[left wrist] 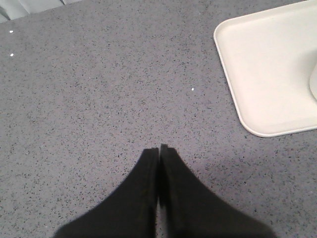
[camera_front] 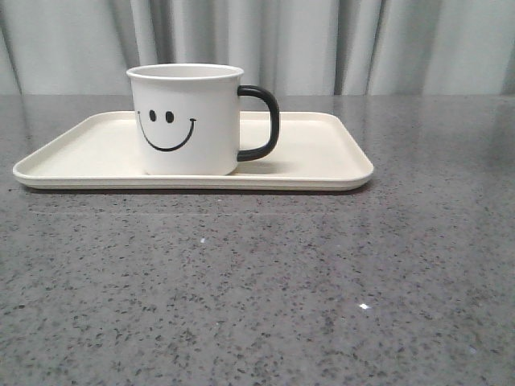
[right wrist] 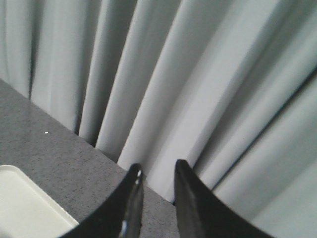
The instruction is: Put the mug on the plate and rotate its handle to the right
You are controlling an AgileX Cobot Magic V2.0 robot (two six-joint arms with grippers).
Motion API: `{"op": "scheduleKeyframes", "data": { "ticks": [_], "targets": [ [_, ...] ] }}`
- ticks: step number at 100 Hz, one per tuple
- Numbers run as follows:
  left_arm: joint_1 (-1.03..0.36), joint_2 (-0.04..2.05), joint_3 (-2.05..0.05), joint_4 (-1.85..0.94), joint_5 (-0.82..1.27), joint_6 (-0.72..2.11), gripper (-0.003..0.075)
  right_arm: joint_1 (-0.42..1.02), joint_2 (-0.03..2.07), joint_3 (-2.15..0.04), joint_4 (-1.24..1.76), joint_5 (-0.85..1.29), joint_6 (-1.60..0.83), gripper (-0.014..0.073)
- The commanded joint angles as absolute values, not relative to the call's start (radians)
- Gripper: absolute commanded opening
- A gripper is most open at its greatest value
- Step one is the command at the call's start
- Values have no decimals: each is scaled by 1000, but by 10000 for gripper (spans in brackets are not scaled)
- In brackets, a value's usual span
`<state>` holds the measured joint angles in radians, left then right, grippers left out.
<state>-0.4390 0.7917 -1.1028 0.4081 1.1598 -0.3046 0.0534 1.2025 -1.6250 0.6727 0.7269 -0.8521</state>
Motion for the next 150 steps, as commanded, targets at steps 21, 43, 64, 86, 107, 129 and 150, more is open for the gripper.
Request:
{"op": "scheduleKeyframes", "data": {
  "ticks": [21,43,64,86,107,129,150],
  "targets": [
    [-444,789,-1125,428,1060,-314,-20,32,740,-1106,716,327,-860,176],
    [-444,789,-1125,428,1045,-314,-20,-3,527,-838,703,265,-856,-63],
    [-444,789,-1125,428,1039,-314,-20,-35,424,-735,701,174,-857,-62],
    [-444,789,-1125,428,1033,-314,-20,-35,417,-732,701,176,-857,-62],
    [-444,789,-1125,426,1033,-314,-20,-35,417,-732,701,176,-857,-62],
    [-444,789,-1125,426,1033,-314,-20,-35,417,-732,701,176,-857,-62],
    [-444,789,-1125,426,1033,-314,-20,-35,417,-732,701,176,-857,-62]
  ]
}}
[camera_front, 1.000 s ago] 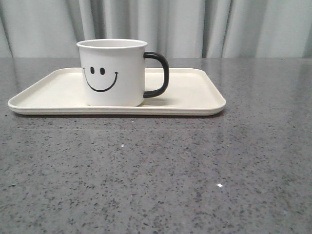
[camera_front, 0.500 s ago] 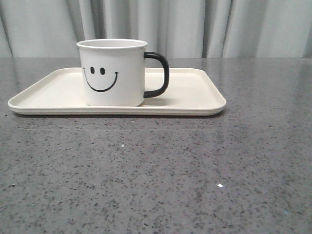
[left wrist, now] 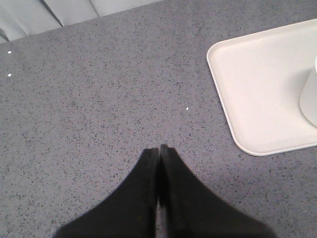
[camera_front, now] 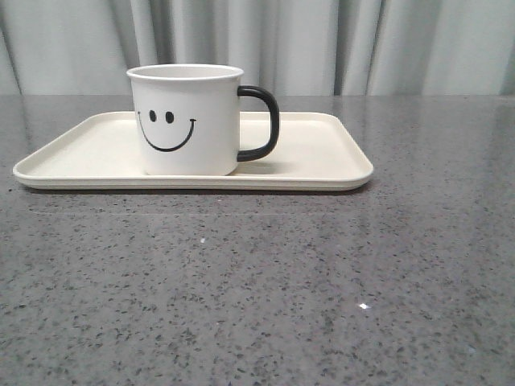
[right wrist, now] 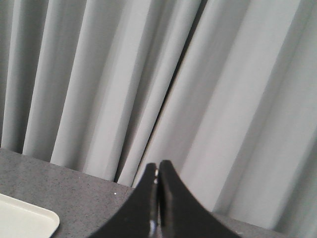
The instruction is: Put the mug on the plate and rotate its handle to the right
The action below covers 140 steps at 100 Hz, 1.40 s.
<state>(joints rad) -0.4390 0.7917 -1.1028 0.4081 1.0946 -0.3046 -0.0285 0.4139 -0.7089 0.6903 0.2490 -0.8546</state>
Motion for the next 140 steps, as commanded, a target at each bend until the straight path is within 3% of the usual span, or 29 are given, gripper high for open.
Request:
{"op": "scheduleKeyframes", "data": {
  "ticks": [1,26,56,101,115,140],
  "targets": [
    [-444,789,-1125,426,1033,-314,-20,-35,417,-732,701,176,-857,-62],
    [-444,781,-1115,448,988,-314,-20,-35,417,-732,701,176,-857,-62],
    [-434,593,-806,525,411,-312,-20,-35,417,-732,701,176,-857,-62],
    [-15,339,-353,375,-137,-322,-20,-35,417,-732,701,176,-857,-62],
    [13,196,-210,387,-279,-322,-20,-35,417,-732,701,176,-857,-62],
    [50,-5,-41,387,-327,-322,-20,-35,417,-732,701,176,-857,-62]
  ]
}}
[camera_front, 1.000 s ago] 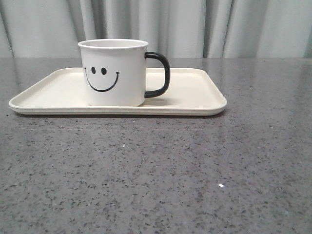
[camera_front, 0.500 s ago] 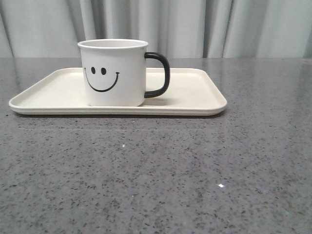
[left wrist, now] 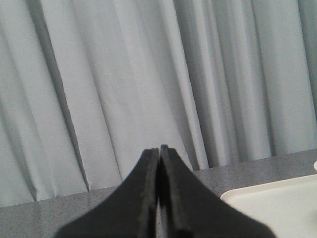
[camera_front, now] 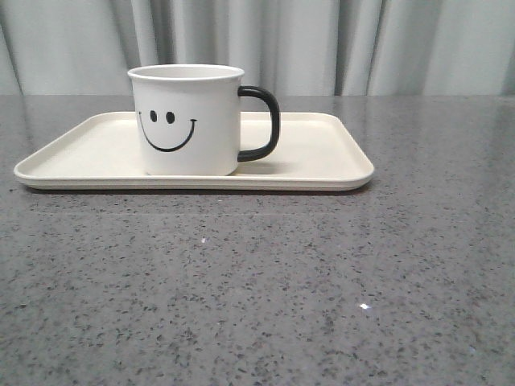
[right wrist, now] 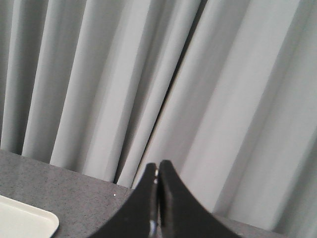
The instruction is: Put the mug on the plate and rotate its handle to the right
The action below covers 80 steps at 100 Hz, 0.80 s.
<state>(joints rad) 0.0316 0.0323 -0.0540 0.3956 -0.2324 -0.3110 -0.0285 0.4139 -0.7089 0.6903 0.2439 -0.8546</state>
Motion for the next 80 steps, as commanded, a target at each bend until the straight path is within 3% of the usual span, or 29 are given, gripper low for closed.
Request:
{"op": "scheduleKeyframes", "data": {
  "ticks": [1,13,80],
  "targets": [
    [53,-10,-37,387,-333,-322,-20,-35,417,-732,701,176,-857,-62],
    [80,-30,11,387,-385,-322,-20,-35,417,-732,701,177,-857,-62],
    [71,-34,11,210,-96,-350,-20,-35,417,-732,701,173,-857,-62]
  ]
}}
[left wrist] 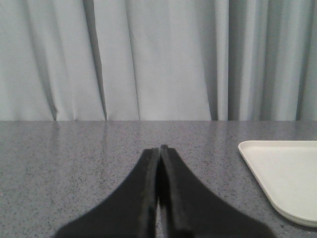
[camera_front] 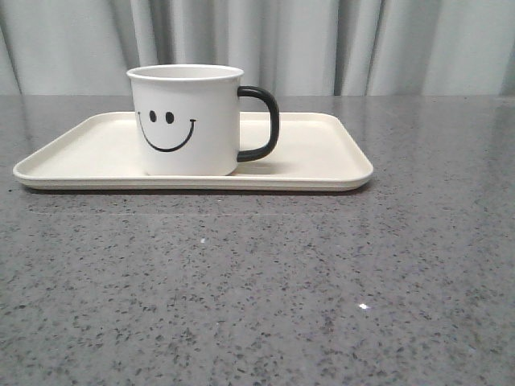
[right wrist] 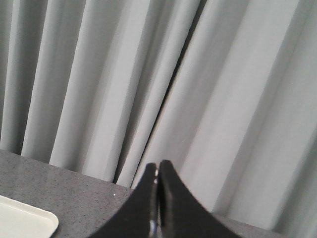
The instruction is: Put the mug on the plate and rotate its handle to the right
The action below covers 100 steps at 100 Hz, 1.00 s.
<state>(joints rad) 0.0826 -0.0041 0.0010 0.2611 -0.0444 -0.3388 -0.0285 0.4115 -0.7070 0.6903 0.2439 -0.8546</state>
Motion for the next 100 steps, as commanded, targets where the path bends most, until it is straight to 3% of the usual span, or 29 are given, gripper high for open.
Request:
{"op": "scheduleKeyframes", "data": {
  "ticks": [1,100],
  "targets": [
    [71,-34,11,203,-96,-350,-20,-35,417,-732,701,173,-857,-62],
    [73,-34,11,152,-44,-348,-20,-35,417,-732,701,173,-857,-62]
  ]
}}
